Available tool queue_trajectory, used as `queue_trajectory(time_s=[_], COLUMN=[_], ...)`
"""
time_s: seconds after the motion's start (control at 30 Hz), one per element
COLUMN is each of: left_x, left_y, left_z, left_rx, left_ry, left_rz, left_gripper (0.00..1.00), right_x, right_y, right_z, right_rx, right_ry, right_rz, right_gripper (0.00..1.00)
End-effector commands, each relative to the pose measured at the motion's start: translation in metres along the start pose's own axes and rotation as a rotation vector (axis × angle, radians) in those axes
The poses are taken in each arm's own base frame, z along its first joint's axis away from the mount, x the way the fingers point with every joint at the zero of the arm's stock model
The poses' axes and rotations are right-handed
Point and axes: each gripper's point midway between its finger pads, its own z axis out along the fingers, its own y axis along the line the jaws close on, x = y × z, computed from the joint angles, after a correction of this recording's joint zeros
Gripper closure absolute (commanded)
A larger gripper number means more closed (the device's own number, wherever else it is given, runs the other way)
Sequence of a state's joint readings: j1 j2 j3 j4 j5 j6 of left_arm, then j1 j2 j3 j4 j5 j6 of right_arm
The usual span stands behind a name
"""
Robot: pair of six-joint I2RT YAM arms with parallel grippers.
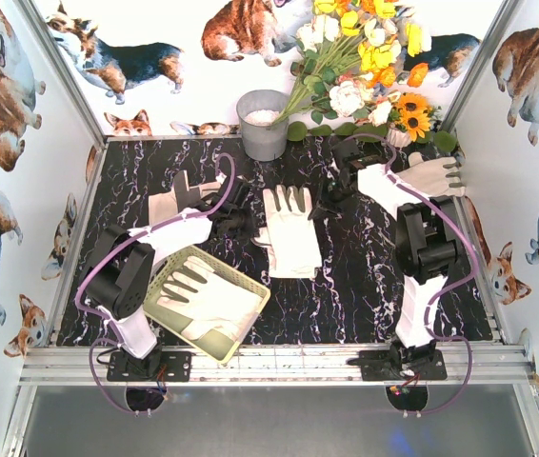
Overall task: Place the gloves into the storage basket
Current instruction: Pair the glove with the glove.
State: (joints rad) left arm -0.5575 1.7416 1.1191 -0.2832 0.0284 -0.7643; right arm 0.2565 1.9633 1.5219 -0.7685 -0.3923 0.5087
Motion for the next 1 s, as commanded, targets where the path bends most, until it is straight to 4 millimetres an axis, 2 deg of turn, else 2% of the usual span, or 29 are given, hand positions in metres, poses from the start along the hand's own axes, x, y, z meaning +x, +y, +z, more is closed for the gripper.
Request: queue_trajectory(time_s=[0.0,0.6,0.97], left_x=[-0.002,-0.005,0.002], left_y=[0.035,0.044,0.051], left_z=[-0.005,0.007,0.017], left_rx=[-0.145,-0.188,-0.211], left_ry=[0.0,0.033,0.073], left_rz=[-0.015,-0.014,-0.011], left_gripper=[1.0,1.0,1.0], right_x=[-0.023,-0.012,-0.011], right_y=[0.0,-0.014,-0.026], right_z=[-0.009,0.003,0.017], right_rx=[0.031,0.092,0.131], right_ry=[-0.07,-0.035,-0.008], right_rz=[0.027,0.065,0.058], right_gripper=[1.0,1.0,1.0])
